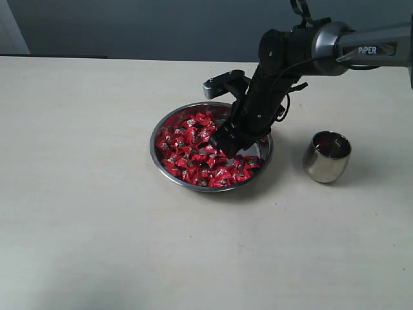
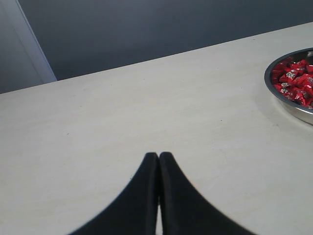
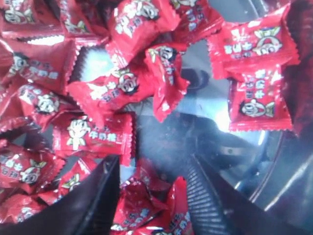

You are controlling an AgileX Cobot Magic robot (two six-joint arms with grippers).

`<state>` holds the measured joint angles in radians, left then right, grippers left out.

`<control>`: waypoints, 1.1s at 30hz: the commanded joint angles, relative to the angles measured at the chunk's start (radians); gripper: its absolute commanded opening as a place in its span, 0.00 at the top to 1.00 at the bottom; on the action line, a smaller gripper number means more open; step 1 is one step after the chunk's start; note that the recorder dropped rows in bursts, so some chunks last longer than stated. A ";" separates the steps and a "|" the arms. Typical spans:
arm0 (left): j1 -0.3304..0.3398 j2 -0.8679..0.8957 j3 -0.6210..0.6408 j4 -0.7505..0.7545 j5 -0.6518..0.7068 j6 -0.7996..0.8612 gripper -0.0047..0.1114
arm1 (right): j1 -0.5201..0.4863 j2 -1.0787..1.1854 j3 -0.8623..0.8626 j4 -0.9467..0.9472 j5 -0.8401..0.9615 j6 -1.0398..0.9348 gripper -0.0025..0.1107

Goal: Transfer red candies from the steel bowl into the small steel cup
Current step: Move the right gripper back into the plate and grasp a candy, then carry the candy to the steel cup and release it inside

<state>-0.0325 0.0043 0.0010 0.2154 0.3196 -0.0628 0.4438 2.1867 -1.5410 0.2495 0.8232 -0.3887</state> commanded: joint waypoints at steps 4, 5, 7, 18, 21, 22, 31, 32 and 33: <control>0.000 -0.004 -0.001 0.003 -0.007 -0.005 0.96 | -0.002 0.005 -0.001 -0.031 0.014 -0.003 0.60; 0.000 -0.004 -0.001 0.003 -0.007 -0.005 0.96 | -0.002 0.005 -0.001 -0.043 0.017 -0.003 0.60; 0.000 -0.004 -0.001 0.003 -0.007 -0.005 0.96 | -0.002 0.005 -0.001 -0.055 0.019 -0.003 0.60; 0.000 -0.004 -0.001 0.003 -0.007 -0.005 0.96 | -0.002 0.005 -0.001 -0.057 0.046 0.000 0.60; 0.000 -0.004 -0.001 0.003 -0.007 -0.005 0.96 | -0.002 0.005 -0.001 -0.057 0.060 0.003 0.68; 0.000 -0.004 -0.001 0.003 -0.007 -0.005 0.96 | -0.002 0.005 -0.001 -0.057 0.062 0.003 0.74; 0.000 -0.004 -0.001 0.003 -0.007 -0.005 0.96 | -0.002 0.003 -0.001 0.036 0.031 -0.004 0.98; 0.000 -0.004 -0.001 0.003 -0.007 -0.005 0.96 | -0.002 0.003 -0.001 0.050 0.026 -0.004 0.98; 0.000 -0.004 -0.001 0.003 -0.007 -0.005 0.96 | -0.002 0.001 -0.001 0.057 0.020 -0.004 0.98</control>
<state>-0.0325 0.0043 0.0010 0.2154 0.3196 -0.0628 0.4438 2.1910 -1.5410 0.2734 0.8648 -0.3859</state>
